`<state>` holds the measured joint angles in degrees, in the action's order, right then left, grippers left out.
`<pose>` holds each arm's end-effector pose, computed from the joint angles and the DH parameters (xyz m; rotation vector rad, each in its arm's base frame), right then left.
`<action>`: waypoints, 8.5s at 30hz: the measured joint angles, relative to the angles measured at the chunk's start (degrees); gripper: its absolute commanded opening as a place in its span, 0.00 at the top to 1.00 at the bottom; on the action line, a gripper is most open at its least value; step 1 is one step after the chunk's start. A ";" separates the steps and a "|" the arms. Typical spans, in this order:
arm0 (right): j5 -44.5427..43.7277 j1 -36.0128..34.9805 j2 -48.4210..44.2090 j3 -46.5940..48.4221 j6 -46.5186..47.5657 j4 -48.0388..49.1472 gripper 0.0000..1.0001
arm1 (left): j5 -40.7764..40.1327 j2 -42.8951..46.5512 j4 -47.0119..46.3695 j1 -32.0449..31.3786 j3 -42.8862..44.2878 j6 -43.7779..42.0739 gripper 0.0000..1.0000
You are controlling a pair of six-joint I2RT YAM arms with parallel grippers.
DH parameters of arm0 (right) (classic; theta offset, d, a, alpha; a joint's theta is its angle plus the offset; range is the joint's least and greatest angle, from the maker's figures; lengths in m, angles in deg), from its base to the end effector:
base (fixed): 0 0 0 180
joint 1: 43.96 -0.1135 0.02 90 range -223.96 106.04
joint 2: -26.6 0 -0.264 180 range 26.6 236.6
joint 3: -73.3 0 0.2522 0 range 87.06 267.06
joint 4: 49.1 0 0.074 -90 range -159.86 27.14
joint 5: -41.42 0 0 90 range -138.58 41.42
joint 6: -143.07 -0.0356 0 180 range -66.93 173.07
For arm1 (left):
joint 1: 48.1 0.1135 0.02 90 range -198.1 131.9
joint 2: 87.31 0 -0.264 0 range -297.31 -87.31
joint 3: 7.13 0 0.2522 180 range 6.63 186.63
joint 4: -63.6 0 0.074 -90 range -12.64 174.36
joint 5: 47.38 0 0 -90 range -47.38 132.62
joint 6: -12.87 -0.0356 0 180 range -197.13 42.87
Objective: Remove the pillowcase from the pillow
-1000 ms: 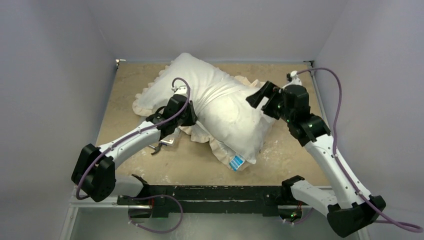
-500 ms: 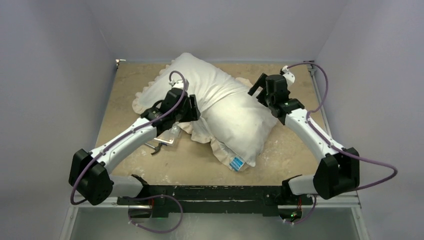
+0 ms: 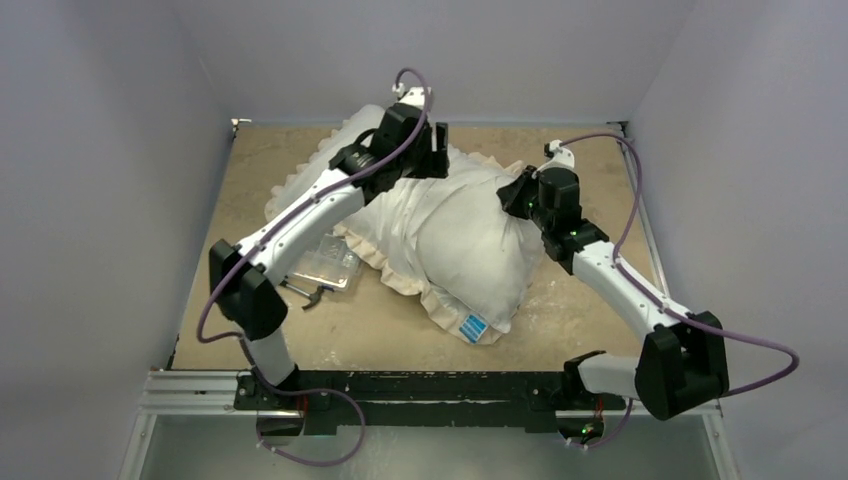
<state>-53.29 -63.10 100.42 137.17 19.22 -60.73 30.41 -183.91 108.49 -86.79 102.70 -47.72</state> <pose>0.2812 0.0945 0.2832 0.3088 1.9594 0.5284 0.3079 -0.2369 0.3764 0.0458 2.1466 -0.4799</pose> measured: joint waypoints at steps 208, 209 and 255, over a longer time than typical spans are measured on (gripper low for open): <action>-3.02 6.43 2.36 8.83 -0.35 -13.51 0.01 | 4.61 7.10 -7.19 12.48 -12.50 -6.38 0.30; -2.49 6.40 2.86 7.82 -0.13 -12.31 0.01 | 4.61 6.01 -7.26 12.31 -11.65 -6.64 0.30; -3.89 -4.31 -6.71 3.67 1.27 -8.74 1.00 | 3.37 -31.17 -2.75 -2.10 23.17 -19.17 1.00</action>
<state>-57.18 -67.40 93.71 140.84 20.49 -69.47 33.78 -215.07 105.74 -88.89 125.87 -66.89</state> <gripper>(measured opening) 0.015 0.006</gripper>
